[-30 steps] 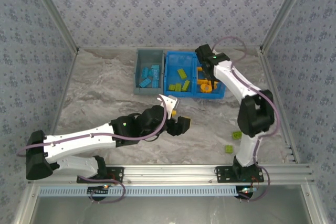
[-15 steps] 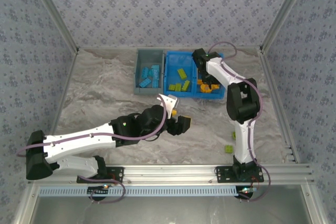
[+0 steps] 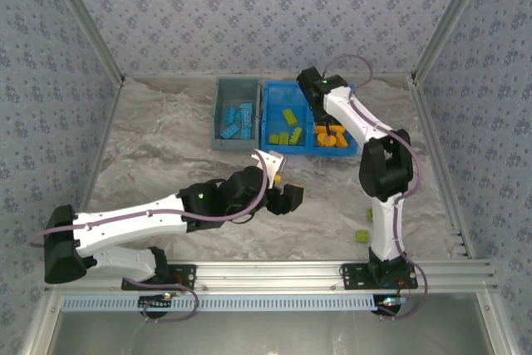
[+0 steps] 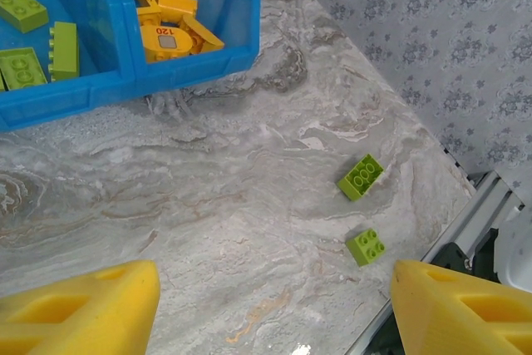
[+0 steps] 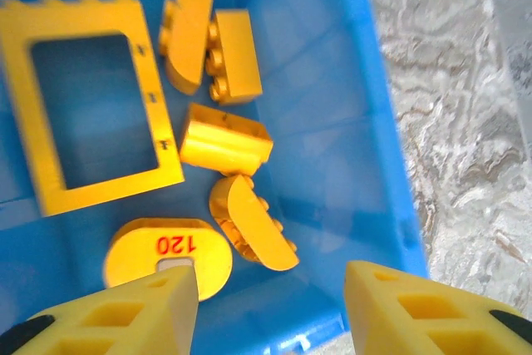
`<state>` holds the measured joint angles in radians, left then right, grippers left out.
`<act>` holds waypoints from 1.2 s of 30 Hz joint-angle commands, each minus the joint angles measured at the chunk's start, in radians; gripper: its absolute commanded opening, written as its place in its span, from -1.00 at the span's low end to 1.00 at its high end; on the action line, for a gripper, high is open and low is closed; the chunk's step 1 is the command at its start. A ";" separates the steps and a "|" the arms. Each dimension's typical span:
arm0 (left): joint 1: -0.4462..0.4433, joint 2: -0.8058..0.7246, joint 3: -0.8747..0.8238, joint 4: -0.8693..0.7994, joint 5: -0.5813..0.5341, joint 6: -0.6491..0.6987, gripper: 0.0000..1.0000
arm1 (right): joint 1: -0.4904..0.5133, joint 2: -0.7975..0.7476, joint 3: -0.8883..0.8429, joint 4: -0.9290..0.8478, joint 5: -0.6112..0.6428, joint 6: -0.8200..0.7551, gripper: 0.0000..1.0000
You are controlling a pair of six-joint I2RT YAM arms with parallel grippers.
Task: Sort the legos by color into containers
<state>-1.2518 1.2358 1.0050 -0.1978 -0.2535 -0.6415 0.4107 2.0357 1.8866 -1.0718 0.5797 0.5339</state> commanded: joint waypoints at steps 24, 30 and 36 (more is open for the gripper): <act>-0.138 0.968 0.806 -0.299 0.369 0.610 0.60 | -0.121 -1.273 -0.572 -0.341 -0.371 0.087 0.53; -0.140 1.099 0.937 -0.340 0.372 0.662 0.67 | -0.124 -1.375 -0.561 -0.377 -0.327 0.157 0.67; -0.141 1.197 1.051 -0.355 0.343 0.665 0.75 | -0.123 -1.405 -0.555 -0.408 -0.331 0.176 0.68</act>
<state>-1.3903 2.3997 1.9923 -0.5236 0.0929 -0.0074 0.2939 0.6384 1.3247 -1.4349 0.2310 0.6777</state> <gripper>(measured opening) 0.876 0.838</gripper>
